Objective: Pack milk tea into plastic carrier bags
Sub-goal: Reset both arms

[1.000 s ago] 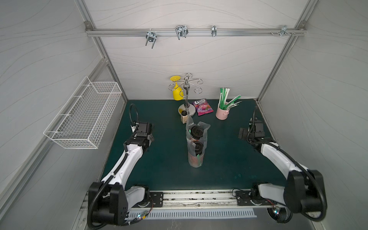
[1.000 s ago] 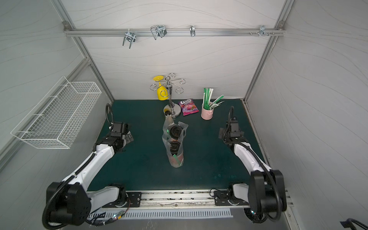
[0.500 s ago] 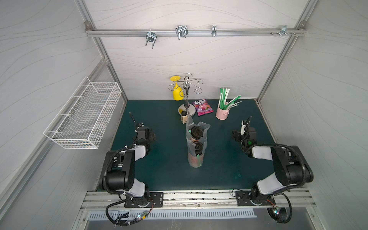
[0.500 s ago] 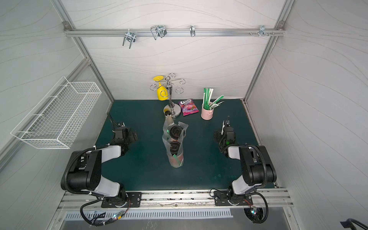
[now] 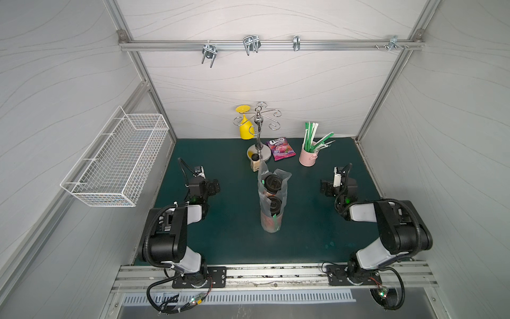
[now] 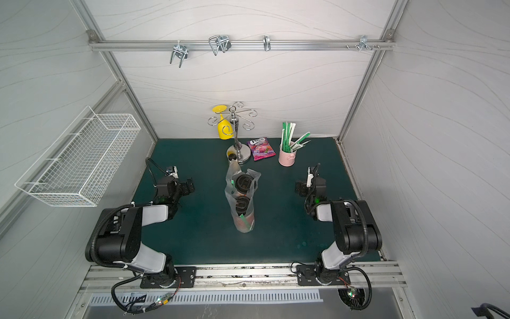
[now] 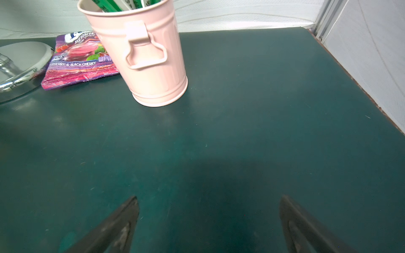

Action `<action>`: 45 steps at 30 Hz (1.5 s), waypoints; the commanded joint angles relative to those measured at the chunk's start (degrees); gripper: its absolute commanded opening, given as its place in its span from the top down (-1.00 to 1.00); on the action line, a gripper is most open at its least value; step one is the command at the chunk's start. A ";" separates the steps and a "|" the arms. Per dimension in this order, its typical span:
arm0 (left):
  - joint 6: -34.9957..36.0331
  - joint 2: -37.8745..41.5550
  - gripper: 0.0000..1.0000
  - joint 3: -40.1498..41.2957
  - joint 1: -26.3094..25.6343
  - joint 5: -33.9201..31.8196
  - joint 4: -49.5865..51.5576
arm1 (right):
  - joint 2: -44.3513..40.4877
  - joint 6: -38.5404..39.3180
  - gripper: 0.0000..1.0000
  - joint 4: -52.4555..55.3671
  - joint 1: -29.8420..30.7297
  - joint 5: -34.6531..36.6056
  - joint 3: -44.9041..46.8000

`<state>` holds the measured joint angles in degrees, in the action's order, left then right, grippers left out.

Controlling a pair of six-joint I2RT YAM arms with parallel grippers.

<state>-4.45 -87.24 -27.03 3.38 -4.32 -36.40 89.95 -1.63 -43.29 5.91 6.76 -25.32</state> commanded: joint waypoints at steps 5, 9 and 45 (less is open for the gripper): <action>2.21 -1.54 -0.98 2.17 -0.33 3.01 -9.91 | -0.13 0.84 -0.99 -1.76 -0.21 -0.56 -0.08; 2.44 -1.44 -0.98 2.06 -0.93 1.87 -9.68 | -0.17 0.77 -0.98 -1.80 -0.24 -0.53 -0.08; 2.80 -1.62 -0.98 1.80 -1.18 1.35 -9.33 | -0.06 0.83 -0.98 -1.80 -0.24 -0.52 -0.06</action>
<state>-2.96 -88.71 -24.69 2.46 -2.72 -42.19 89.95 -1.61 -43.66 5.91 6.57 -25.32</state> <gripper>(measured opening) 0.988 0.992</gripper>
